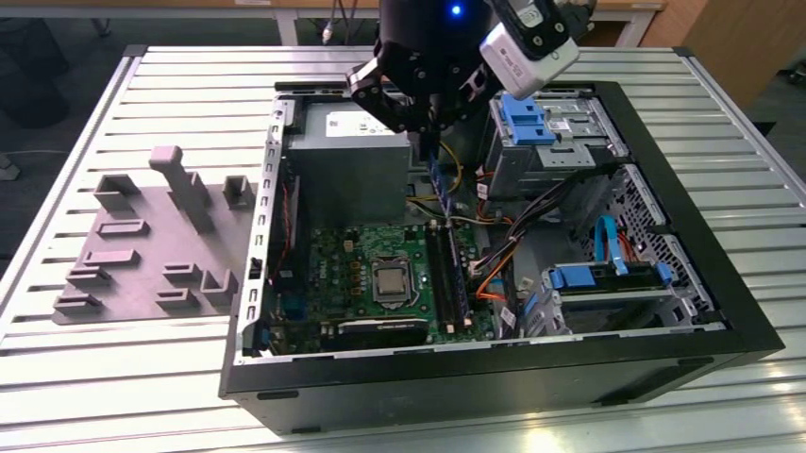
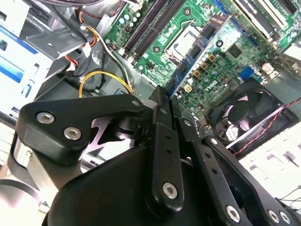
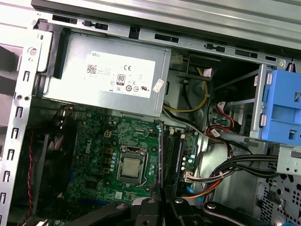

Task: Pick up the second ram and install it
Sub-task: 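Insert the second ram into the second slot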

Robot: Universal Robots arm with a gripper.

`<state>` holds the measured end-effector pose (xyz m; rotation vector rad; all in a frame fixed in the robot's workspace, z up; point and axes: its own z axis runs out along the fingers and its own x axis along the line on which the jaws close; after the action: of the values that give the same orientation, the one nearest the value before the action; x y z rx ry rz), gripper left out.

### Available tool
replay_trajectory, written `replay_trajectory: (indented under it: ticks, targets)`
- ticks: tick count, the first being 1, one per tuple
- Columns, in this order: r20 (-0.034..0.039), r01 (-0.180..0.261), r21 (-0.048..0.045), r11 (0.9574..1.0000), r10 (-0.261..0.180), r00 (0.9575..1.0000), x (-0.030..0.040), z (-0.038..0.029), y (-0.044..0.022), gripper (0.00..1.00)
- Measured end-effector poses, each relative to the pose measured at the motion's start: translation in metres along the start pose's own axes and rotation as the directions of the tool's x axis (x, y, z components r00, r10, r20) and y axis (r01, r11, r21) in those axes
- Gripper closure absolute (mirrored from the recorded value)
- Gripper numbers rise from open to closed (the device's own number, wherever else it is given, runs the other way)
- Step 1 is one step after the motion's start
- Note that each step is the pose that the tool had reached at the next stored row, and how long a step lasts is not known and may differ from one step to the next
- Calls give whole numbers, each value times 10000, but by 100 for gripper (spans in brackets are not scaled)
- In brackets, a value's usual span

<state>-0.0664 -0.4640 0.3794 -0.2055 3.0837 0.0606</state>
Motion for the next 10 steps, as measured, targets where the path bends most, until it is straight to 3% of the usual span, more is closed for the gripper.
replay_trajectory:
  ticks: [3, 10]
  targets:
    - [9, -247, 20, 9997, 247, 9997, 0, 6, -1, 86]
    - [10, -261, 20, 9997, 261, 9997, 0, 7, 0, 86]
